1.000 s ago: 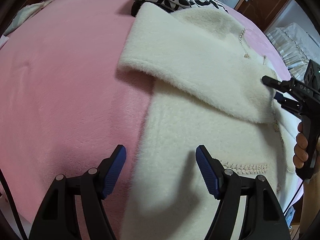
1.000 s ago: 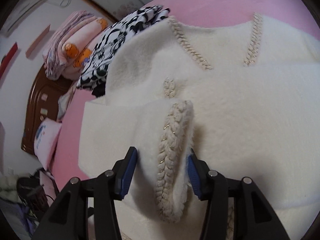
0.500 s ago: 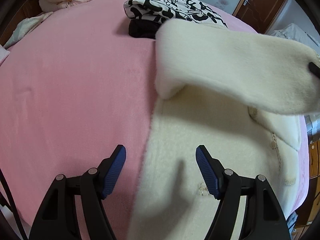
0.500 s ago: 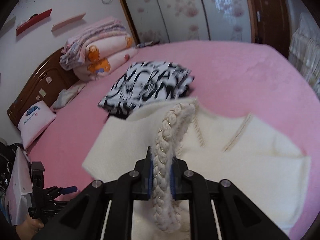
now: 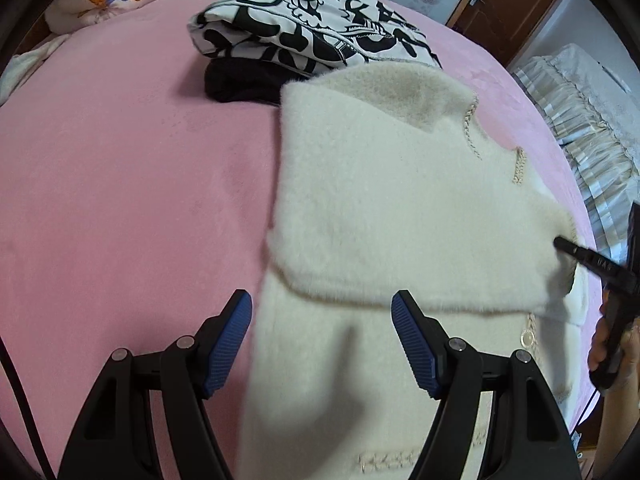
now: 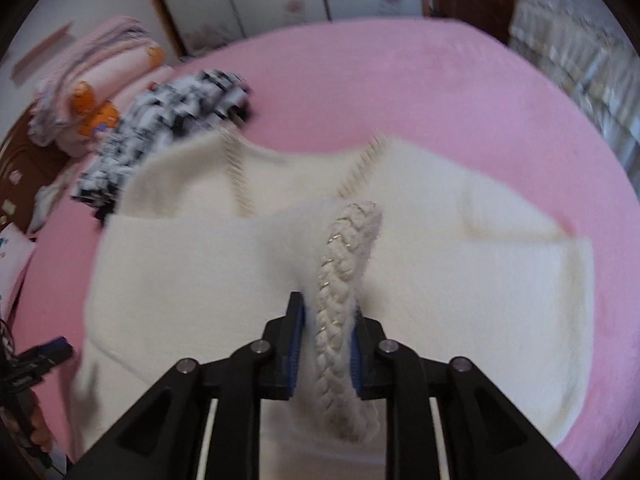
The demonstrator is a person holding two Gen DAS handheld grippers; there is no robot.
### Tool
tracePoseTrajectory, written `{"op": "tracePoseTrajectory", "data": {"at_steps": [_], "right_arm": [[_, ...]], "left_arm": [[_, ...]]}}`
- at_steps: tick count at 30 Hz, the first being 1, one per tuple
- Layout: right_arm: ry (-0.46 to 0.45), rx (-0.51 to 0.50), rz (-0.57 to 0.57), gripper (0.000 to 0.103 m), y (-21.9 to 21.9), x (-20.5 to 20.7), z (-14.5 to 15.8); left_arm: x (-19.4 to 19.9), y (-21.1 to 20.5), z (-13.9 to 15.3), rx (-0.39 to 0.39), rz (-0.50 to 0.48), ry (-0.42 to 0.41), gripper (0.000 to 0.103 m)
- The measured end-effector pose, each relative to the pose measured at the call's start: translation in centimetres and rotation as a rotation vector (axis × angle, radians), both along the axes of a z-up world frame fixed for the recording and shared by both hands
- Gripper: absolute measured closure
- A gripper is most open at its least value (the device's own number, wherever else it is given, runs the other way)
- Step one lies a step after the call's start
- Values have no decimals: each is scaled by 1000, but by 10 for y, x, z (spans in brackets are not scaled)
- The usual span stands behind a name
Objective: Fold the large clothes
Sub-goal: 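Fold the held side panel over the body toward the other panel with the right tool, then open the right tool and release the folded panel onto the body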
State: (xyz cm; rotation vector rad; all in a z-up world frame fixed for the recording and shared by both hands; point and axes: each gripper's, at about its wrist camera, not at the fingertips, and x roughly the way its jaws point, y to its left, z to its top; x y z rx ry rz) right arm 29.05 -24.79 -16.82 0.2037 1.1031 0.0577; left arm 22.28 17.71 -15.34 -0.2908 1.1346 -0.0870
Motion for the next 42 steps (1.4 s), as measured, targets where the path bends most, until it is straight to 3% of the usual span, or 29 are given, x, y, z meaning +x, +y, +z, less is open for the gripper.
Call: {"op": "tracePoseTrajectory", "data": {"at_steps": [3, 6, 11, 14, 15, 16, 17, 18, 20, 22, 23, 25, 27, 30, 34, 36, 39, 42], "right_arm": [[3, 154, -55, 65, -27, -4, -8], [-42, 211, -103, 42, -45, -8, -5], [-33, 235, -116, 39, -52, 9, -13], [-13, 187, -107, 39, -43, 22, -23], [-5, 166, -92, 49, -38, 25, -27], [2, 141, -60, 65, -32, 29, -29], [14, 84, -34, 89, -24, 32, -30], [-2, 40, -29, 90, -19, 32, -25], [-92, 16, -50, 90, -15, 31, -7], [-167, 24, -91, 90, -20, 33, 2], [-160, 12, -100, 89, -21, 38, -2], [-64, -46, -67, 87, -13, 51, -26], [-43, -73, -51, 85, -8, 51, -32], [-32, -23, -88, 71, -18, 38, -18], [-127, -71, -110, 70, -24, 3, 10], [-151, -103, -88, 70, -15, -15, 19], [-159, -86, -3, 70, 13, -31, 22], [-159, -21, 80, 70, 50, -36, 18]], "left_arm": [[29, 2, -6, -37, -26, 28, 32], [58, 8, -12, -30, -33, 43, 32], [110, 16, -27, -96, -11, 76, 32], [131, 17, -32, -122, 25, 60, 32], [136, 17, -33, -125, 35, 49, 42], [140, 15, -33, -117, 42, 36, 68], [144, 12, -33, -84, 51, 35, 73], [144, 9, -29, -51, 59, 19, 85], [141, 4, -22, -16, 64, -35, 89], [138, 0, -24, 7, 71, -67, 89], [137, -2, -27, 24, 78, -68, 89], [135, -6, -32, 48, 86, -61, 89], [134, -9, -33, 68, 80, -54, 86], [133, -19, -20, 140, 52, -57, 81], [112, -40, 8, 240, 23, -114, 72], [96, -56, 25, 222, -4, -159, 69], [75, -76, 35, 136, -43, -167, 45], [63, -107, 33, 62, -73, -157, 41]]}}
